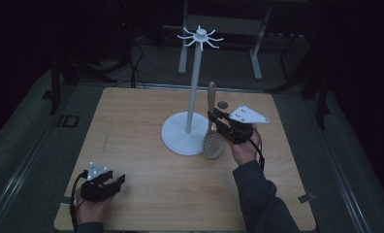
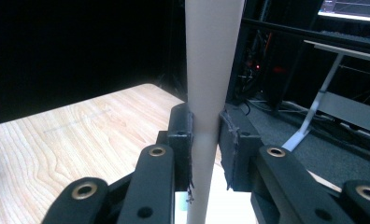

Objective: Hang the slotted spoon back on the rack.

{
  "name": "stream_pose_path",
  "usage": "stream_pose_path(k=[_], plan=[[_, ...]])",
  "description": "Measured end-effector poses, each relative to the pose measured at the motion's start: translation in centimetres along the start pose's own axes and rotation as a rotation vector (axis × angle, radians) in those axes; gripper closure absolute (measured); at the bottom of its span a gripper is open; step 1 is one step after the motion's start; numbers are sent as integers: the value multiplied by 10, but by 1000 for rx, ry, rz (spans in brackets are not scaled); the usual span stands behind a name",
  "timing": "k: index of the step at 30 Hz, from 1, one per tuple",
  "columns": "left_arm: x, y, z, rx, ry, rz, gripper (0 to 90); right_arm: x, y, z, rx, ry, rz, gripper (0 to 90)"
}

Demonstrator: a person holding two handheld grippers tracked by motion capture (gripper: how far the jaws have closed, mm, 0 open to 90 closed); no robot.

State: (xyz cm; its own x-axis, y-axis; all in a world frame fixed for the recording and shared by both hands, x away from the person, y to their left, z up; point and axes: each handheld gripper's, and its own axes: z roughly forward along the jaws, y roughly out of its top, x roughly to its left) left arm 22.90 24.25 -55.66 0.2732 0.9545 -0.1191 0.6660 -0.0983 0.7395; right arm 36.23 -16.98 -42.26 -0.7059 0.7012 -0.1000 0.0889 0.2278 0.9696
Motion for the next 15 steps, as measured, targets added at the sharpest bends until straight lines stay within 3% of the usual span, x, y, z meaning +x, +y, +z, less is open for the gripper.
stream_pose_path(k=[15], plan=[[0, 0, 0, 2, 0, 6, 464, 1, 12, 0, -25, -16, 8, 754]])
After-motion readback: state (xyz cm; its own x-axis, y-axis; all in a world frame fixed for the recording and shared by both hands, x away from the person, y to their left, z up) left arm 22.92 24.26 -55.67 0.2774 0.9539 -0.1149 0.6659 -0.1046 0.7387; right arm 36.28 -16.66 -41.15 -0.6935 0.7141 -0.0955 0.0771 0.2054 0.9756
